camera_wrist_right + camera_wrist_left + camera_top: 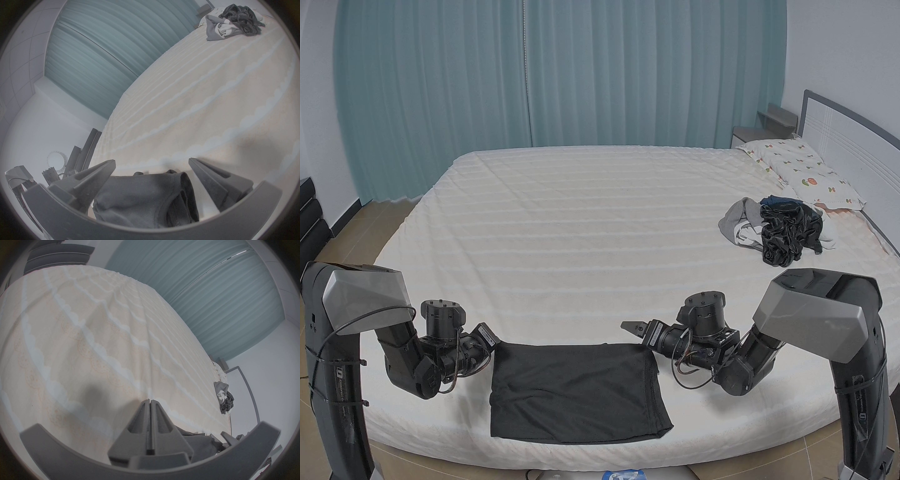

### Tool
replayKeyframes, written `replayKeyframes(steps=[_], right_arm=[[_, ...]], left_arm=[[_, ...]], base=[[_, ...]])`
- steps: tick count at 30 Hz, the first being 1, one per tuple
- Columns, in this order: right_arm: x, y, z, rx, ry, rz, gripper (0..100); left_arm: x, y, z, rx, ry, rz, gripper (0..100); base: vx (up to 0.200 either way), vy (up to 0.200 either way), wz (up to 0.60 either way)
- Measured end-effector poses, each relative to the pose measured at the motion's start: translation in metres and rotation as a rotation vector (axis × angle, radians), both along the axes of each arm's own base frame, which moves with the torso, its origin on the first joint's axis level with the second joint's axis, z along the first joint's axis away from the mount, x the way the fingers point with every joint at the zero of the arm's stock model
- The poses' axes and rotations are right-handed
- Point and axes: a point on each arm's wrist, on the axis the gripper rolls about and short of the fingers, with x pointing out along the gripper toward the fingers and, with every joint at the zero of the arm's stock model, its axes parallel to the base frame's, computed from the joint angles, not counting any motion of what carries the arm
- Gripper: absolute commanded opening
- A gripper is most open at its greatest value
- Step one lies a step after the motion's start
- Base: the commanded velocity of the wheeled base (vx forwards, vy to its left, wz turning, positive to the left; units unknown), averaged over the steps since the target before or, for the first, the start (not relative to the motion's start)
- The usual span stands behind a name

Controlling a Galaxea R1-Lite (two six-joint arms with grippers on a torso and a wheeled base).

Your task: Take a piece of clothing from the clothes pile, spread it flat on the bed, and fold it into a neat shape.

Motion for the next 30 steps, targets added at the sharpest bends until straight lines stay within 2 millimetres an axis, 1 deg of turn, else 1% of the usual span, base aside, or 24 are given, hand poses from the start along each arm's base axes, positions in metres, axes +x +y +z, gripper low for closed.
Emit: replayKeyframes(steps=[6,10,17,21,25,30], right_arm=[[0.005,0.002,-0.011,-0.009,0.017,-0.003,0],[0.009,-0.001,-0.013,-0.006,0.015,-0.012,0],[0.021,-0.012,-0.006,0.014,-0.023,-0.062,0],[0.023,-0.016,-0.003,0.021,-0.031,-0.075,0],[0.024,-0.018,-0.002,0.028,-0.046,-0.080,0],[0.024,-0.016,-0.002,0.033,-0.058,-0.076,0]], left_arm=[[-0.001,0.000,-0.001,0.001,0.003,0.000,0],[-0.001,0.000,-0.001,0.002,0.004,-0.001,0],[-0.001,0.000,-0.001,0.003,0.005,0.001,0],[-0.001,0.001,-0.001,0.003,0.005,0.003,0],[-0.001,0.001,0.000,0.002,0.003,0.005,0],[0.001,0.000,0.000,0.001,-0.002,0.005,0]], base=[[0.000,0.000,0.00],[0.000,0.000,0.00],[0.000,0.000,0.00],[0.000,0.000,0.00],[0.000,0.000,0.00],[0.000,0.000,0.00]])
